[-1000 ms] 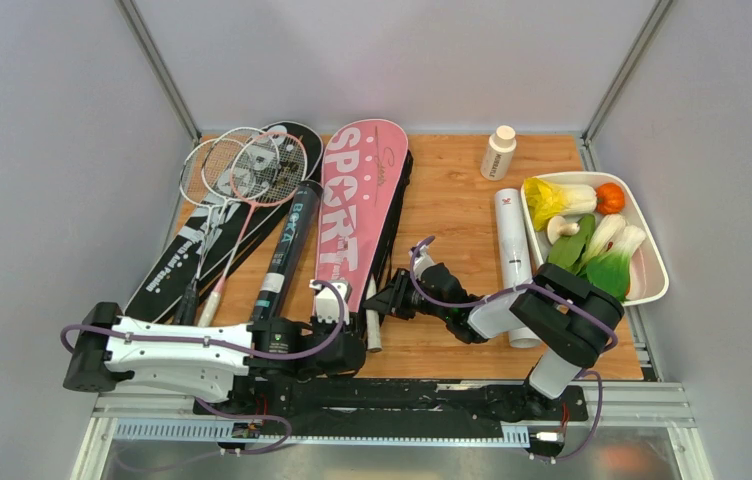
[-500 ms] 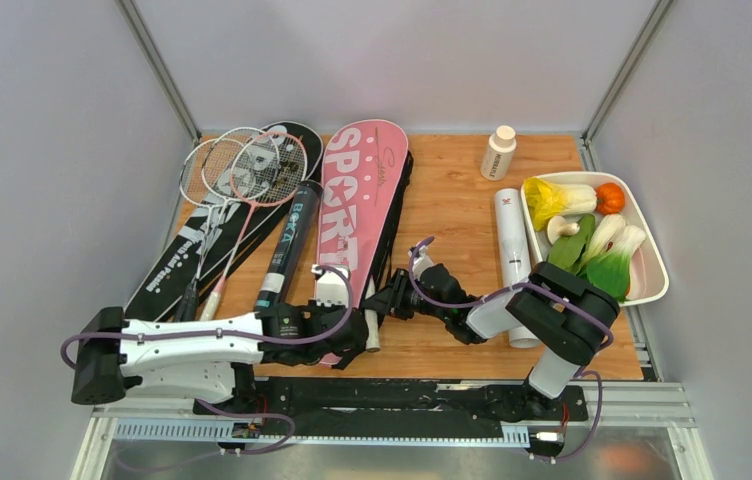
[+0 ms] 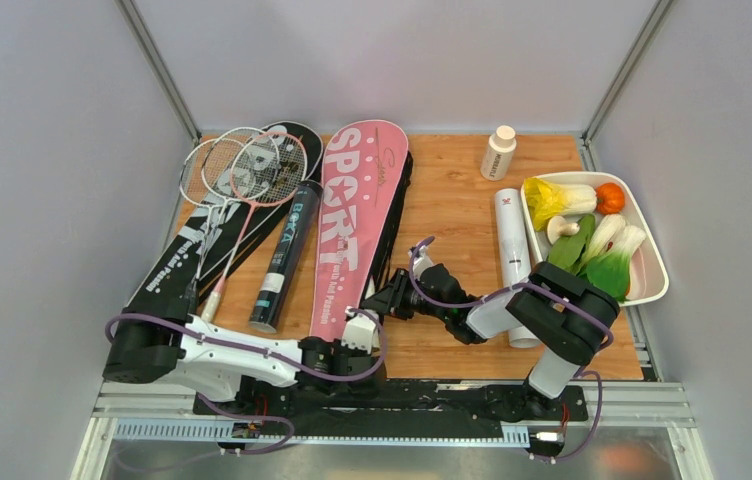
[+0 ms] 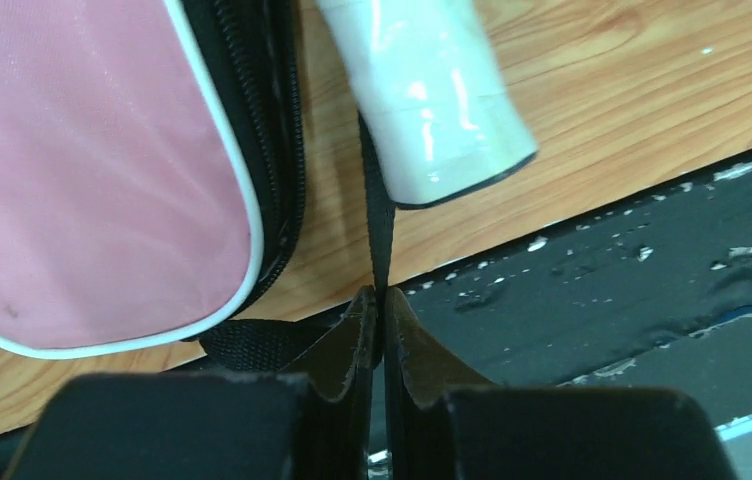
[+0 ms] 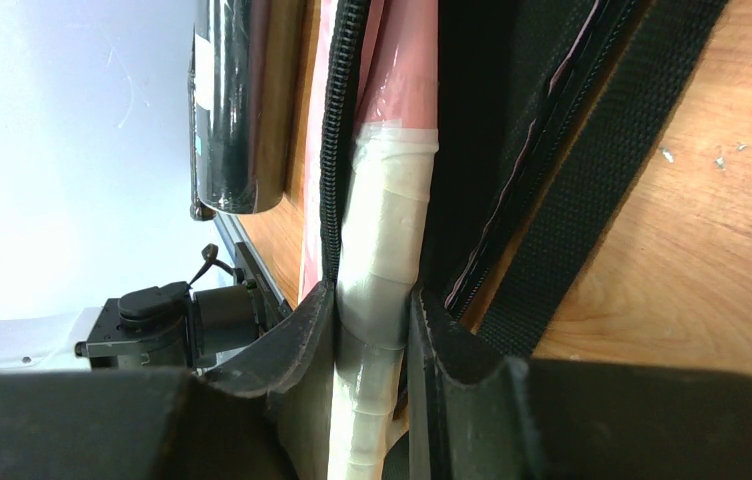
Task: Pack up the badminton gear
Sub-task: Adjust the racket bag at the center of the board.
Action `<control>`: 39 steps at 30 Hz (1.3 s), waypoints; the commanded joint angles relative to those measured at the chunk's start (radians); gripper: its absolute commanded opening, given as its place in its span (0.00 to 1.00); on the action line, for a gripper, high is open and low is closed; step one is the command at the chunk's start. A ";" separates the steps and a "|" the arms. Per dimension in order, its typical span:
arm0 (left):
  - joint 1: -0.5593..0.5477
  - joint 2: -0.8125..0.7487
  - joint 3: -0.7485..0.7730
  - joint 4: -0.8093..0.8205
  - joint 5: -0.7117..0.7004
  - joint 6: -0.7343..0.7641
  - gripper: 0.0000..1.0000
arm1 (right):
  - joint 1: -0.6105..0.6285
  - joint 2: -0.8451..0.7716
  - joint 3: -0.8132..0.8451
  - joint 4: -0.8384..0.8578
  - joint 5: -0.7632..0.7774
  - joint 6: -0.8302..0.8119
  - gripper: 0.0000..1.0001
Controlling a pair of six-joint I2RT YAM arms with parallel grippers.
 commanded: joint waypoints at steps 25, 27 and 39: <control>0.157 -0.232 0.189 -0.372 -0.254 0.054 0.45 | 0.005 0.029 -0.003 0.142 0.016 0.012 0.00; 0.201 -0.238 0.167 -0.325 -0.248 0.103 0.47 | 0.004 0.036 -0.004 0.149 0.014 0.013 0.00; 0.284 -0.047 0.172 -0.108 -0.187 0.277 0.57 | 0.005 0.081 -0.014 0.210 0.004 0.041 0.00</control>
